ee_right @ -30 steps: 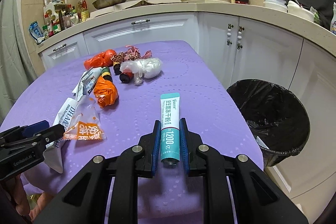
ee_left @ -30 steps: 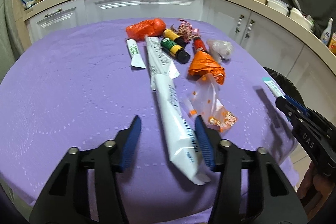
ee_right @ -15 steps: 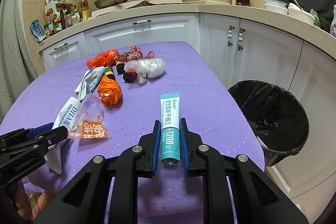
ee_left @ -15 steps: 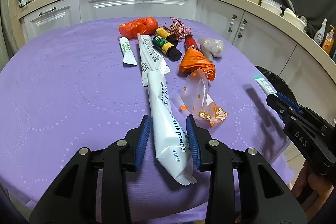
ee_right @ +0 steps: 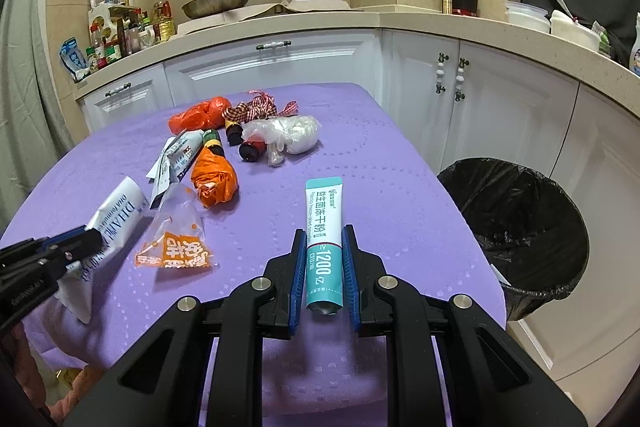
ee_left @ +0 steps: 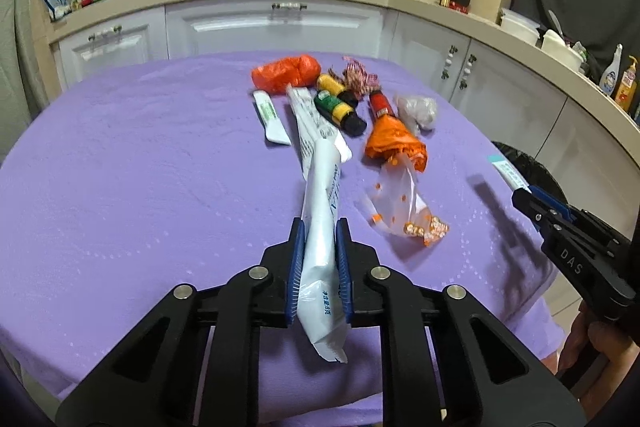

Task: Collect trash
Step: 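Grasp the white DHA milk powder tube with the left tool, then carry both tubes over the black bin and open both tools to drop them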

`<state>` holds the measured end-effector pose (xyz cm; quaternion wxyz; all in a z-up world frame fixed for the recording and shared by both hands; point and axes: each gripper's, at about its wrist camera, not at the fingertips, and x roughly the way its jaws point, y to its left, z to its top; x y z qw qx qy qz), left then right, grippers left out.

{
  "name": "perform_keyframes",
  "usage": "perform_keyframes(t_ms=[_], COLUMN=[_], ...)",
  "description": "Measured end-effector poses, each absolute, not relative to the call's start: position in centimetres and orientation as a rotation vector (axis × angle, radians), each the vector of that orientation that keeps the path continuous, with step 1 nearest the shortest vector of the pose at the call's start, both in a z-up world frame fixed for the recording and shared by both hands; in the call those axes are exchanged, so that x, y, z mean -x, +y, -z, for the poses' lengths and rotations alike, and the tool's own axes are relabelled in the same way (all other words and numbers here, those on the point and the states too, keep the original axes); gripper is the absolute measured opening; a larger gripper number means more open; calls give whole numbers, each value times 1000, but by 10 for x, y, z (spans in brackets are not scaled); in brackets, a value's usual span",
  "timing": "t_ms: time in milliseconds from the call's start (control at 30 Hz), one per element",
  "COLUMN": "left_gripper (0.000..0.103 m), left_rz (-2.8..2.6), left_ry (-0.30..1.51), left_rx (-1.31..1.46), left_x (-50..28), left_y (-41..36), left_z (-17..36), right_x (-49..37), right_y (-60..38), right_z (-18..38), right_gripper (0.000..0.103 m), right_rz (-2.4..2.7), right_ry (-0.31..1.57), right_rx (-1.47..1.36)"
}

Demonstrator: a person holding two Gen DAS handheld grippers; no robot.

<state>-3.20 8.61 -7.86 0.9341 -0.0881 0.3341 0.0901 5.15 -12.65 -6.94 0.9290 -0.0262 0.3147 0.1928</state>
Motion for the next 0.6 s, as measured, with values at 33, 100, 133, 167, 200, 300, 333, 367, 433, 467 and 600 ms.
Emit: perform_keyframes(t_ms=[33,100,133,167,200,300,333,367,433,467,600], left_gripper=[14,13,13,13,13,13,13,13,13,13,13], left_rz=[-184,-179,-176,-173,-170,-149,-141,-131,-109,-96,-27], left_ry=[677,666,661,657,650,634,628,620,605,597,578], left_rx=[175,175,177,176,174,172,170,167,159,153,140], left_x=[32,34,34,34,34,30,28,26,20,15,-6], left_y=[86,86,86,87,86,84,83,80,76,72,52], left_z=[77,72,70,68,65,57,54,50,43,40,27], right_x=[-52,-52,-52,-52,-52,-55,-55,-56,-58,-60,-68], right_y=[-126,-127,-127,-128,-129,-132,-134,-136,-141,-145,-166], right_z=[69,68,67,66,65,62,62,60,57,55,49], right_gripper=[19,19,19,19,19,19,19,19,19,19,19], right_rz=[-394,-391,-388,-386,-382,-369,-363,-355,-338,-327,-270], right_ry=[644,642,641,639,637,632,629,626,622,618,600], right_rx=[53,53,53,52,50,45,44,43,40,38,27])
